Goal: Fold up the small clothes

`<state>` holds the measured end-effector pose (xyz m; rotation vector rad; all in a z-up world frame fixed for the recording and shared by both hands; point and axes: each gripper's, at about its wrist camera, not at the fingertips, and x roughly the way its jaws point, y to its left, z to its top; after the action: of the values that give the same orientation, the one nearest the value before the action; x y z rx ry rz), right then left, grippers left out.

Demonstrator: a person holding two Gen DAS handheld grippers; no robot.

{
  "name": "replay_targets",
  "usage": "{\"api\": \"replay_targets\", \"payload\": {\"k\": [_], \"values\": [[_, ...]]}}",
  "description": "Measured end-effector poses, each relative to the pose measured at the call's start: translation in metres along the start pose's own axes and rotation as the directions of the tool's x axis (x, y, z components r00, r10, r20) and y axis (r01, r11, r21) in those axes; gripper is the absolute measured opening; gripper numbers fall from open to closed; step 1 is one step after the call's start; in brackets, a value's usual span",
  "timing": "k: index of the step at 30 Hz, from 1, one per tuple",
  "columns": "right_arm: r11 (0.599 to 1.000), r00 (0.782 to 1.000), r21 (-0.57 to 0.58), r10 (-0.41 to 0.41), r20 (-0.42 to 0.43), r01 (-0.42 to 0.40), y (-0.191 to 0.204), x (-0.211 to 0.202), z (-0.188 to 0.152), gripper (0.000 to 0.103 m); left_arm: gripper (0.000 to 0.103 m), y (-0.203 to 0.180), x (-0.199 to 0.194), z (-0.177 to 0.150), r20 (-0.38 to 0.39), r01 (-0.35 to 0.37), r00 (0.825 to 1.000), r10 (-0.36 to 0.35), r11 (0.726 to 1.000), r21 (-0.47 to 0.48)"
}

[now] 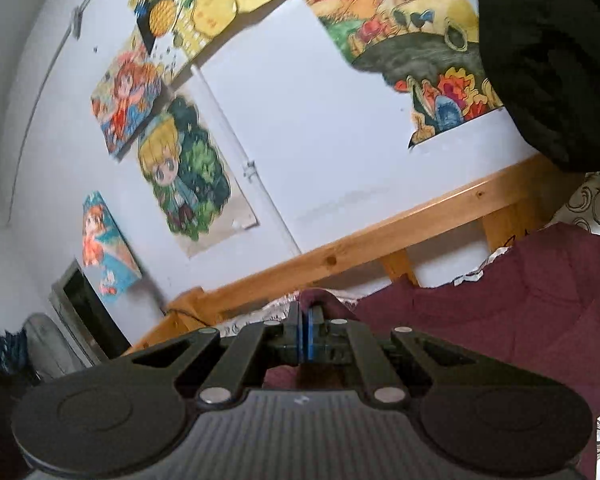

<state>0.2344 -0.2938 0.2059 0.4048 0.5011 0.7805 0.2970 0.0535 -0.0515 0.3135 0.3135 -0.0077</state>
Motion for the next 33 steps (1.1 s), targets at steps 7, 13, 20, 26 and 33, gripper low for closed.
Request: {"api": "replay_targets", "payload": {"k": [7, 13, 20, 26, 33], "values": [[0.993, 0.993, 0.030, -0.116, 0.032, 0.115, -0.012, -0.004, -0.012, 0.003, 0.046, 0.028, -0.004, 0.000, 0.083, 0.021, 0.996, -0.010, 0.989, -0.143], [0.977, 0.981, 0.111, -0.189, 0.047, 0.183, -0.043, -0.007, -0.026, 0.003, 0.029, 0.036, 0.001, -0.004, 0.040, 0.050, 0.998, -0.043, 0.980, -0.195], [0.929, 0.953, 0.221, -0.273, -0.134, 0.297, -0.093, 0.005, -0.067, 0.003, 0.020, 0.042, 0.002, -0.006, -0.008, 0.003, 1.000, -0.005, 0.978, -0.209], [0.844, 0.868, 0.289, -0.343, -0.360, 0.453, -0.130, 0.031, -0.111, 0.004, 0.021, 0.044, 0.017, -0.010, -0.129, 0.030, 0.990, -0.054, 0.983, -0.181], [0.858, 0.871, 0.269, -0.331, -0.362, 0.438, -0.129, 0.021, -0.129, 0.066, 0.077, 0.061, 0.012, 0.003, -0.203, 0.101, 0.970, -0.132, 0.983, -0.153]]}}
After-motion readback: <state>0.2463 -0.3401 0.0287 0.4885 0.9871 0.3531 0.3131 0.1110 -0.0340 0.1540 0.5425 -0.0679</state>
